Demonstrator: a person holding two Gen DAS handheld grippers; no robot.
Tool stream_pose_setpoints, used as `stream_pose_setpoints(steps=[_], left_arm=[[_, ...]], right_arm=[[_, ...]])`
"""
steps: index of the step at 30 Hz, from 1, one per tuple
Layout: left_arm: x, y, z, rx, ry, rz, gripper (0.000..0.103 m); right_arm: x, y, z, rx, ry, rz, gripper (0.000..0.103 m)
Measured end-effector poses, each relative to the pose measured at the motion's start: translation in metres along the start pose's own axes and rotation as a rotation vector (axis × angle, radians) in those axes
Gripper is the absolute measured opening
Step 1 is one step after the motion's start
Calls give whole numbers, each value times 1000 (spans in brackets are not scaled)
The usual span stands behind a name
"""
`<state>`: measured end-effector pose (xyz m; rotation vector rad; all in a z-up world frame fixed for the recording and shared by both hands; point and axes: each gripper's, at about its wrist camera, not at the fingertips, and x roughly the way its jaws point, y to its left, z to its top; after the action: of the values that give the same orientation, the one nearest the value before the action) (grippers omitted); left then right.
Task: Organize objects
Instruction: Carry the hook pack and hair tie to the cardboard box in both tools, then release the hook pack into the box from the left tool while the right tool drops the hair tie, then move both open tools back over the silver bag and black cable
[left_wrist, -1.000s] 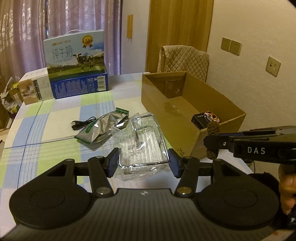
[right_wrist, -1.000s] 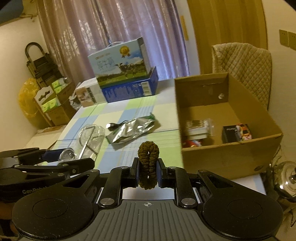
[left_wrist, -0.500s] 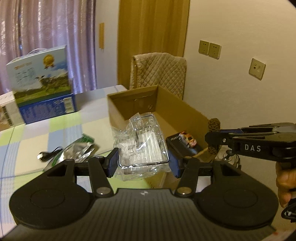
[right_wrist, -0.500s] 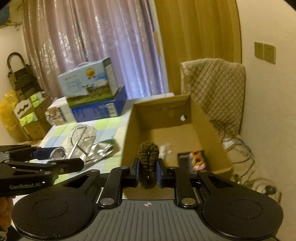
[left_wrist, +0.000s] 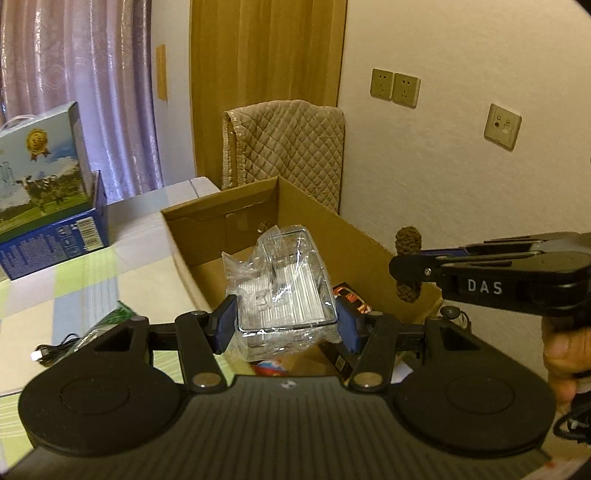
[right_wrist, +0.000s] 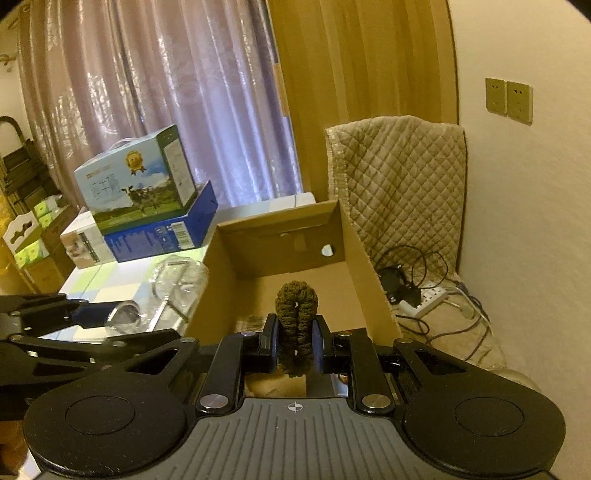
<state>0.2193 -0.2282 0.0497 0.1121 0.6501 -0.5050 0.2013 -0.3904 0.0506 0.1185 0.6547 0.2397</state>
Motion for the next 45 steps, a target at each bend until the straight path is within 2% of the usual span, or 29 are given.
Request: stream_pose_setpoints(steps=[2, 6, 14, 26, 27, 28, 29, 31, 36, 45], left_arm=[[8, 2, 0, -13, -3, -7, 58], [7, 14, 0, -45, -24, 2, 58], [-17, 57, -13, -155, -23, 74, 58], [-39, 80, -29, -210, -23, 134, 62], [-39, 81, -30, -214, -22, 137, 62], [-38, 82, -31, -218, -21, 139, 63], [-38, 83, -32, -223, -19, 140, 64], [-38, 85, -35, -230, -16, 141, 64], [-42, 93, -43, -251, -11, 153, 66], [-60, 105, -58, -283, -6, 178, 69]], right_arm=[[1, -4, 1, 8, 2, -1, 15], [1, -8, -2, 23, 5, -1, 15], [4, -7, -6, 34, 19, 14, 15], [13, 7, 4, 30, 1, 36, 15], [15, 7, 5, 30, -4, 43, 17], [17, 6, 5, 30, -9, 53, 33], [18, 5, 6, 36, -18, 59, 56], [18, 3, 5, 57, -47, 64, 71], [14, -8, 2, 121, -57, 61, 71], [0, -1, 0, 115, -39, 63, 71]])
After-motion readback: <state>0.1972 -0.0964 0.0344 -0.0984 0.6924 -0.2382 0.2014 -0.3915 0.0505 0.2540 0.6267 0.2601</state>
